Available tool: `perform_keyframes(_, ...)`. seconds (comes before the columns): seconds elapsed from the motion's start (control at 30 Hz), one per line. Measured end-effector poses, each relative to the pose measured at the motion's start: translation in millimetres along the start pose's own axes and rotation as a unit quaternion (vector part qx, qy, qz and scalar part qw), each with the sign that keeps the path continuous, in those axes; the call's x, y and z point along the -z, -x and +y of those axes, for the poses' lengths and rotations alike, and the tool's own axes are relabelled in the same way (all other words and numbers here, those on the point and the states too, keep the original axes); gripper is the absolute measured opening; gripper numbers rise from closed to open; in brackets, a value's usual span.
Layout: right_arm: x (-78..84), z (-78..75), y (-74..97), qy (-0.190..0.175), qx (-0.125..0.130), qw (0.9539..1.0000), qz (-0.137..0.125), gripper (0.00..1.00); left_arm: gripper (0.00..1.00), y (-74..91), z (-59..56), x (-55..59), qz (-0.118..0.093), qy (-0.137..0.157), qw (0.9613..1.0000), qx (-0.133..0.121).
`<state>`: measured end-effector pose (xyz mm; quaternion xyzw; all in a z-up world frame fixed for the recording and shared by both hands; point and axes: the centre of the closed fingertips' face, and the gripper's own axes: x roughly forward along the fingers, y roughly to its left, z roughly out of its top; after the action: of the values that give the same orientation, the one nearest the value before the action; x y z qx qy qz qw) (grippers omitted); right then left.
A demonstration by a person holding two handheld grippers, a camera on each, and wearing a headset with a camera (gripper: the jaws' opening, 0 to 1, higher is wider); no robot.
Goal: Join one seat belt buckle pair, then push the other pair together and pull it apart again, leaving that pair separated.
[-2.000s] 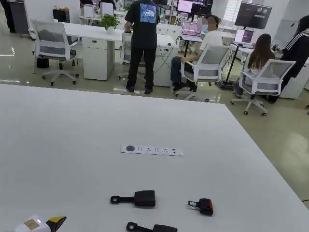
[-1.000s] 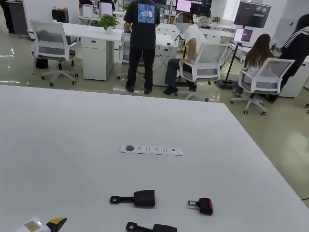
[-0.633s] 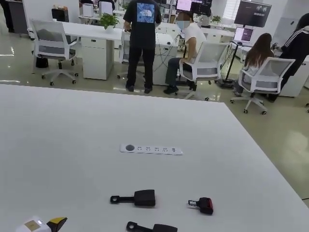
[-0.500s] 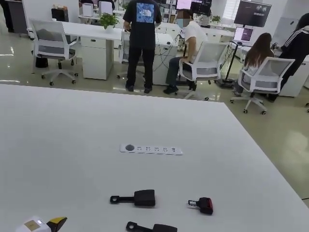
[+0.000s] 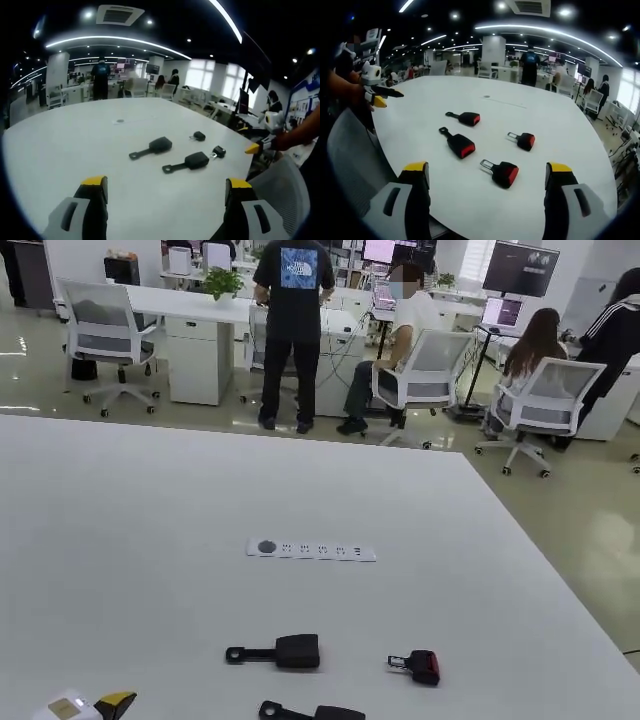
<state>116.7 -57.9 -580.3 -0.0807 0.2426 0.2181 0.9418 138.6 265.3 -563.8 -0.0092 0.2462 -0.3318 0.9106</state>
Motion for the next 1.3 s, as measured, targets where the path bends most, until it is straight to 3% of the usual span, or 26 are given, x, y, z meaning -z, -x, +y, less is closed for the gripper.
perform_keyframes(0.6, 4.2, -3.0, -1.5, 0.000, -0.003, 1.0000, 0.004, 0.97, 1.00, -3.8, 4.9, 3.2, 0.005, 0.001, 1.0000, 0.000)
perform_keyframes(1.3, 8.9, -18.5, -9.7, 0.010, -0.017, 0.9997, 0.012, 0.96, 1.00, -21.9, -6.0, 0.2, 0.015, -0.005, 0.9998, 0.008)
